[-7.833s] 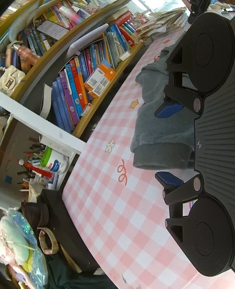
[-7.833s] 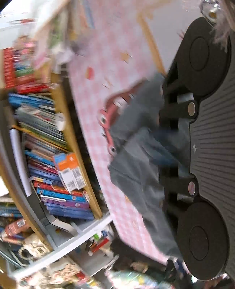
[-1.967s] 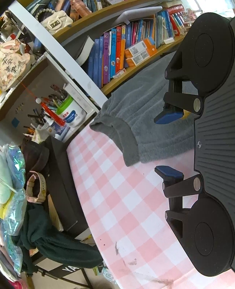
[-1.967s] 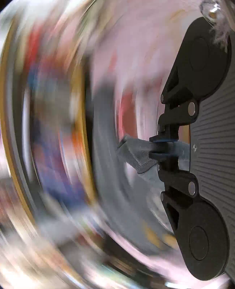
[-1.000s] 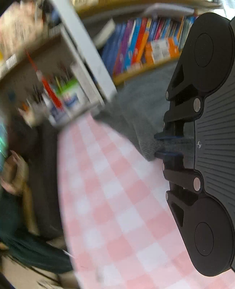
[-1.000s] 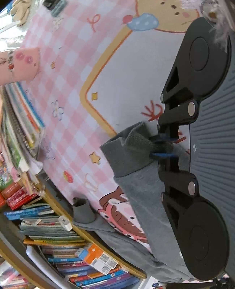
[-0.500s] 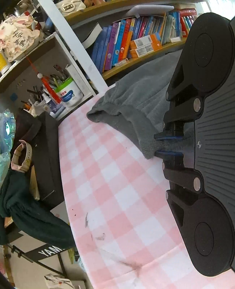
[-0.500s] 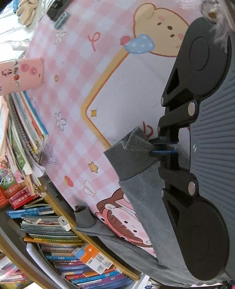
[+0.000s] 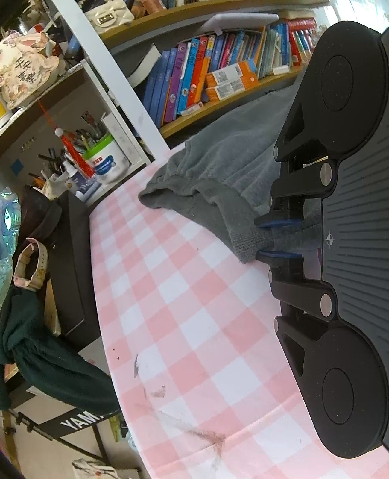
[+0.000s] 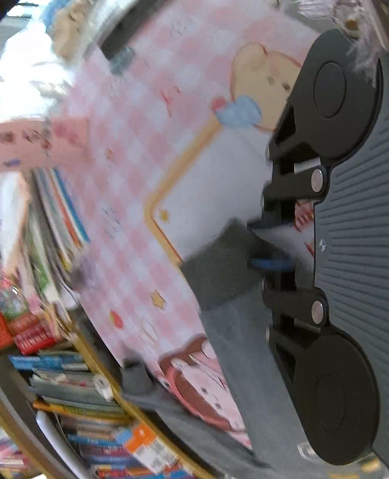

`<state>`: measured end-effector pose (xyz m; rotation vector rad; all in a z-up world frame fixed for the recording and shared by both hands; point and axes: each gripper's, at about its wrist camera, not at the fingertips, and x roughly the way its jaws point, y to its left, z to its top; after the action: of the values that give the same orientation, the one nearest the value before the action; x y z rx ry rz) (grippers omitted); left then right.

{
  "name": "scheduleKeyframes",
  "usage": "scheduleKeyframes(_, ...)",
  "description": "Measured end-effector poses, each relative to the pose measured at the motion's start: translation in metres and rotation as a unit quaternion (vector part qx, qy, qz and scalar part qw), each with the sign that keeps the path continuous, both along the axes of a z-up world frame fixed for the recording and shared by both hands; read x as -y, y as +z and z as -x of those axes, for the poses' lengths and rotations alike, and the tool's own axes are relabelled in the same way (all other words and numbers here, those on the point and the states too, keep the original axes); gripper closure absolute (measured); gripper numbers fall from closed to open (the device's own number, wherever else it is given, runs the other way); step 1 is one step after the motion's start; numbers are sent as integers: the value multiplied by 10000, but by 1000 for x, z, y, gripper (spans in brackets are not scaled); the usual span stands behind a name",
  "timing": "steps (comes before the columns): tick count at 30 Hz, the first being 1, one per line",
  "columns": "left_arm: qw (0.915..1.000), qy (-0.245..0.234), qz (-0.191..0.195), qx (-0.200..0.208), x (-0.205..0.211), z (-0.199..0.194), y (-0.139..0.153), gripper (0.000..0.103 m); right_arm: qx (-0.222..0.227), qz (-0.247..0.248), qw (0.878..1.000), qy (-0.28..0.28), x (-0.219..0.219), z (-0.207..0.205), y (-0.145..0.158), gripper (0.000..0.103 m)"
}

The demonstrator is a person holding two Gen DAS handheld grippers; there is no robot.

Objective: Fold clothes

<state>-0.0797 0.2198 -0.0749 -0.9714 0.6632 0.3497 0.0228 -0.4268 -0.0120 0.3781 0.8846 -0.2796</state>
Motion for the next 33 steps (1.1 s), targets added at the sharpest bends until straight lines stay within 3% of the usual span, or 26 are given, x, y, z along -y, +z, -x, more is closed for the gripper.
scheduleKeyframes(3, 9999, 108, 127, 13, -2, -1, -2, 75, 374, 327, 9984, 253, -10, -4, 14, 67)
scheduleKeyframes(7, 9988, 277, 397, 89, -4, -2, -9, 75, 541, 453, 9899, 1232, -39, -17, 17, 67)
scheduleKeyframes(11, 9974, 354, 611, 165, -5, -5, -15, 78, 338, 538, 9801, 1882, -67, -30, 2, 70)
scheduleKeyframes(13, 9964, 384, 726, 214, -6, -6, -17, 87, 151, 517, 9775, 2041, -76, -35, -7, 70)
scheduleKeyframes(16, 9986, 229, 176, 451, 0, -6, 5, 91, -75, 554, 9737, 2209, -87, -37, -17, 70)
scheduleKeyframes(18, 9916, -320, -957, 814, 19, -7, 40, 94, -160, 549, 9710, 2322, -89, -35, -18, 71)
scheduleKeyframes(19, 9803, -629, -1578, 1006, 30, -8, 59, 94, -178, 549, 9692, 2392, -91, -34, -18, 71)
scheduleKeyframes(20, 9760, -715, -1768, 1049, 33, -8, 66, 94, -201, 566, 9678, 2443, -92, -32, -18, 71)
scheduleKeyframes(22, 9757, -709, -1806, 1020, 32, -6, 72, 93, -229, 583, 9661, 2504, -94, -29, -19, 70)
scheduleKeyframes(25, 9950, -341, -931, 90, 8, -7, 33, 93, -224, 557, 9658, 2522, -94, -26, -20, 70)
scheduleKeyframes(28, 9995, -6, -150, -294, -3, 6, 4, 86, -197, 508, 9662, 2521, -92, -26, -20, 70)
scheduleKeyframes(31, 9991, -5, -243, -334, -3, 12, 7, 83, -197, 504, 9655, 2546, -91, -27, -20, 69)
scheduleKeyframes(33, 9977, 85, -516, -428, -6, 16, 15, 82, -221, 538, 9646, 2574, -92, -29, -20, 68)
